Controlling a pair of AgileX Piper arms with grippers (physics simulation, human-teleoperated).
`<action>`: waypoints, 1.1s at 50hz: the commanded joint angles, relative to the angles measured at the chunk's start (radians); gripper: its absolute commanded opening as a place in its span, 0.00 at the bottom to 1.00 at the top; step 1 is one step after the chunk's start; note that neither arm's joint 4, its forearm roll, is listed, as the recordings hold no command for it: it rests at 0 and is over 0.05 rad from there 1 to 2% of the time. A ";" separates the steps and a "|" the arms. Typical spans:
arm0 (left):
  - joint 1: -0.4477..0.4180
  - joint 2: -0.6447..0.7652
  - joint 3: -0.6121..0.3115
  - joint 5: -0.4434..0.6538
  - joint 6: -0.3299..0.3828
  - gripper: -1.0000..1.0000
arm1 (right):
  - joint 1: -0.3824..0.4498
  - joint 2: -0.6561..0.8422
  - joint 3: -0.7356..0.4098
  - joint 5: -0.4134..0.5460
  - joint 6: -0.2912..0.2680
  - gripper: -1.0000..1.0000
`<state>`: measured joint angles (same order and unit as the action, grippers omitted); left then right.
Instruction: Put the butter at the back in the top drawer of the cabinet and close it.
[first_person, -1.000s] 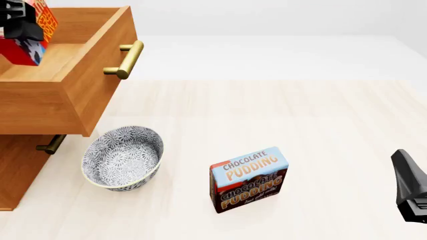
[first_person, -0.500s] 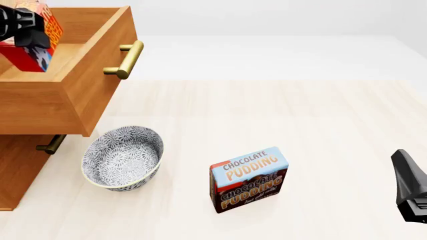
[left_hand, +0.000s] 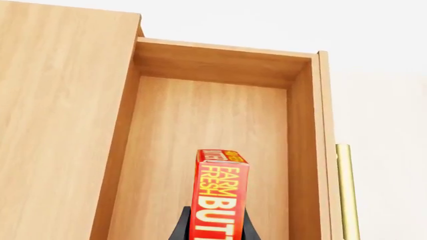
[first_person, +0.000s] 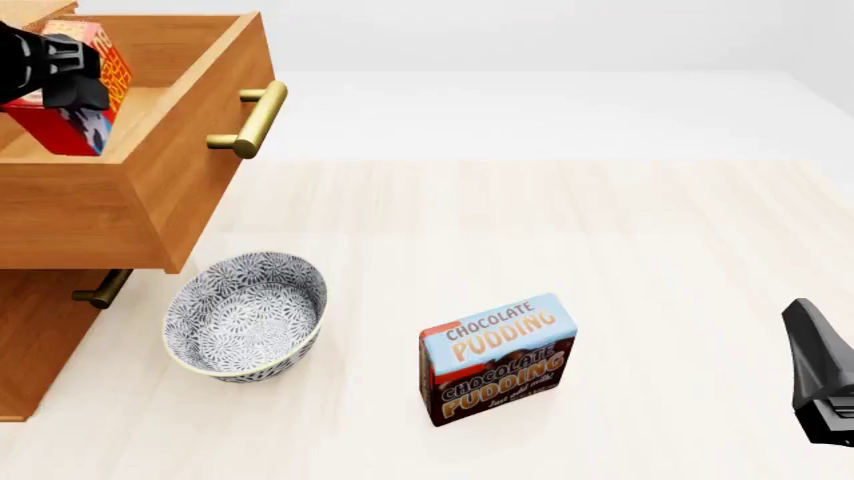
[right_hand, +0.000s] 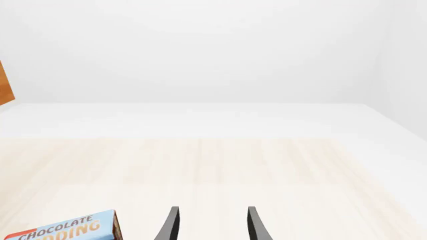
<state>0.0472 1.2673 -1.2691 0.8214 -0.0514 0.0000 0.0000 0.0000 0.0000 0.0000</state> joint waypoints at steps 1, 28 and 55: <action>0.003 -0.002 -0.004 -0.016 0.015 0.00 | 0.000 0.000 0.000 0.000 0.000 1.00; 0.017 0.029 0.004 -0.057 -0.001 0.00 | 0.000 0.000 0.000 0.000 0.000 1.00; 0.017 0.051 0.015 -0.081 -0.005 0.00 | 0.000 0.000 0.000 0.000 0.000 1.00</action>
<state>0.0675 1.3200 -1.2462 0.7543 -0.0706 0.0000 0.0000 0.0000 0.0000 0.0000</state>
